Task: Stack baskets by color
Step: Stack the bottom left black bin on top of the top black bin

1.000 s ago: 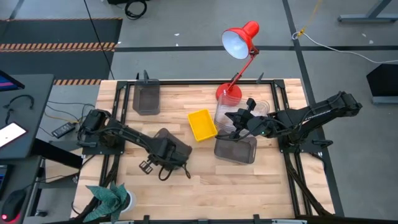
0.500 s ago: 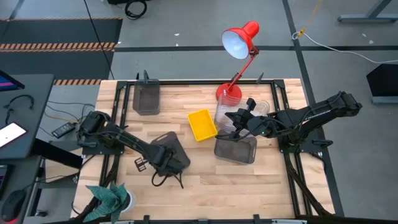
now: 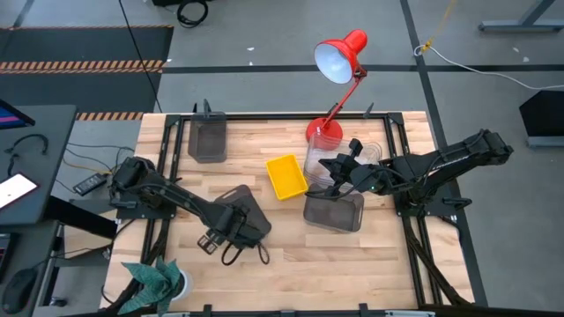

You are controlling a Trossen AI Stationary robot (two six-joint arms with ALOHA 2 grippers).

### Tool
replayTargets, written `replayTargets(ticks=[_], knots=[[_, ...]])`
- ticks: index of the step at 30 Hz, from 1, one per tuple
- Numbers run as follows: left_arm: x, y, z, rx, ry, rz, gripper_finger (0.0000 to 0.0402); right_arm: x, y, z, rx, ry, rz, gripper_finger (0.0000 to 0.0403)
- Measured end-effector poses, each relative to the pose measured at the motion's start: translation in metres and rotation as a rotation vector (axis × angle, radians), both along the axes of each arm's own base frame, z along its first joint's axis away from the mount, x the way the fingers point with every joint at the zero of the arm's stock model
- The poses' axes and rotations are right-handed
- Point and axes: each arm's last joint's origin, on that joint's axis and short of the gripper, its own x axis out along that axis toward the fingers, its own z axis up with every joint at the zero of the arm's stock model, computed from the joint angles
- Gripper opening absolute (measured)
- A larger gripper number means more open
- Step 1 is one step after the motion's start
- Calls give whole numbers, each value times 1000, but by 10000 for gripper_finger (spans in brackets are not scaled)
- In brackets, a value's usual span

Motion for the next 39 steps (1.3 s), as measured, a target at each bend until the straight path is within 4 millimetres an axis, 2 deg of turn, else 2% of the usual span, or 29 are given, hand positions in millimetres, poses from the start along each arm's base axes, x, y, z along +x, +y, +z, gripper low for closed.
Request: replayTargets(ticks=[3, 6, 8, 11, 15, 17, 22, 27, 31, 39], knots=[[8, -3, 22, -42, -126, 210, 213, 0, 0, 0, -10, 6, 5, 10], [17, -6, 33, -64, -253, 482, 211, 1, 0, 1, -22, 10, 17, 10], [19, -5, 34, -20, -330, 668, 202, 1, 0, 1, -24, 14, 36, 10], [15, 7, 21, 66, -331, 875, 184, 2, 1, 1, -18, 20, 72, 10], [7, 19, 0, 143, -279, 916, 156, 3, 2, 1, -16, 23, 121, 10], [2, 25, -3, 150, -277, 922, 143, 4, 3, -2, -32, 21, 141, 10], [-13, 46, 5, 102, -370, 970, 118, 5, 1, -7, -48, 33, 186, 10], [-30, 75, 11, 19, -474, 1108, 111, 6, -4, -8, -40, 47, 211, 10], [-36, 94, 9, -22, -517, 1179, 131, 7, -5, -9, -25, 60, 234, 10], [-38, 125, -9, -82, -438, 1203, 220, 5, -6, -12, -25, 92, 233, 10]])
